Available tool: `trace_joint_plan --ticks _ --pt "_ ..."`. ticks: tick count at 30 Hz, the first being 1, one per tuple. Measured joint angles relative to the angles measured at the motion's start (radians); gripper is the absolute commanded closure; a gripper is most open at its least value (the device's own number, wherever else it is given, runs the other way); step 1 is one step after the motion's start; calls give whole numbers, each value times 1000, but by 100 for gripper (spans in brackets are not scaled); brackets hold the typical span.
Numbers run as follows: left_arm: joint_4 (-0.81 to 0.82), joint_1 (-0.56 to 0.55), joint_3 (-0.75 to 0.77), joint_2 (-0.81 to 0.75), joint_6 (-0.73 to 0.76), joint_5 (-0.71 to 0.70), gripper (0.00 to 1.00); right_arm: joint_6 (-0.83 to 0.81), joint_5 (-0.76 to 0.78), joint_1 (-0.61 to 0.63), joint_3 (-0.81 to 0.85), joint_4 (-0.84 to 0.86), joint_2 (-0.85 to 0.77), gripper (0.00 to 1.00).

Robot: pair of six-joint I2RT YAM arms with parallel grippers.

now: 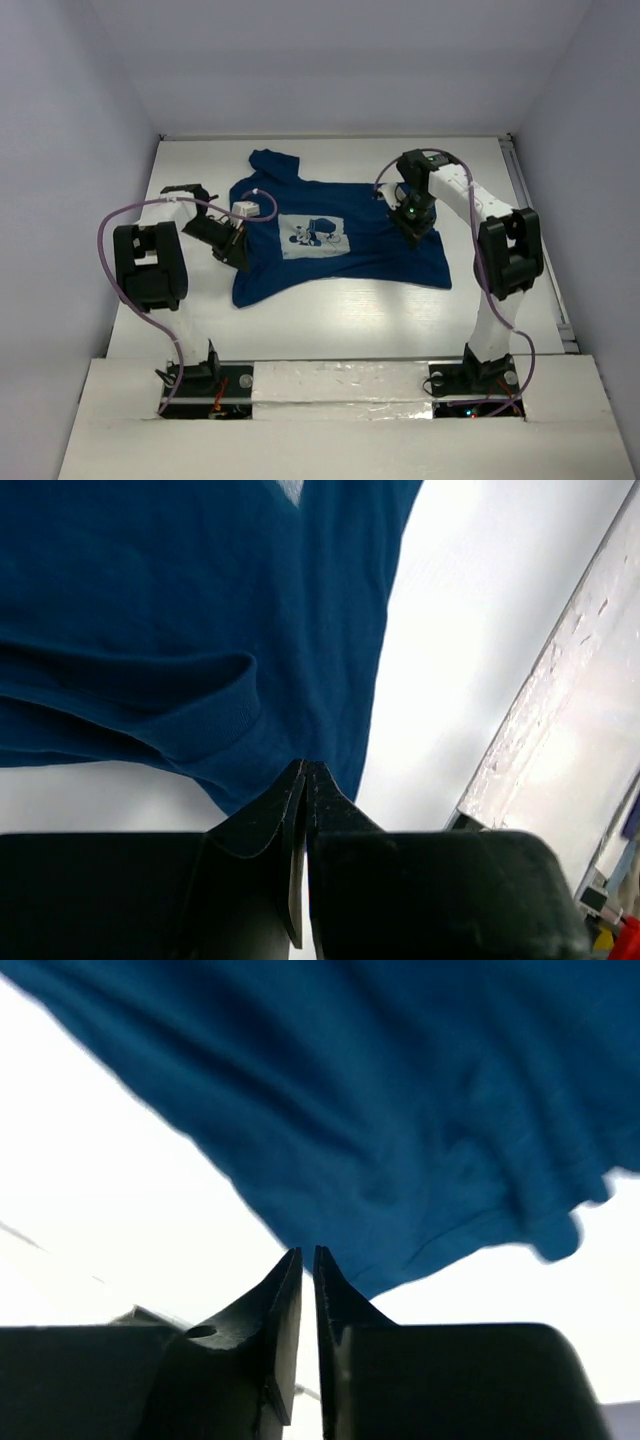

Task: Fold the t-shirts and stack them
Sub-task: Flatten out the tshirt

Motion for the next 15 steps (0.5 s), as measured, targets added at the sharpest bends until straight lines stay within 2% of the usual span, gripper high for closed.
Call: trace_joint_plan --ticks 2,5,7,8,9,13,14,15 --pt "5 -3 8 -1 -6 10 100 3 -2 0 37 15 31 81" --pt "18 -5 -11 -5 -17 7 100 5 -4 1 46 44 72 71" --pt "34 -5 -58 -23 -24 -13 96 3 -1 4 15 64 77 64" --pt "39 -5 -84 -35 -26 -26 82 0 2 8 -13 75 69 63" --pt "45 -6 -113 -53 -29 -47 75 -1 7 14 -40 74 60 63" --pt "74 -6 -200 -157 -63 -142 60 -8 26 35 -116 69 14 63" --pt "87 -6 -213 -196 -75 -164 52 -9 29 39 -124 68 3 63" --pt "111 -6 -227 -247 -90 -189 49 -11 28 42 -129 69 -10 63"
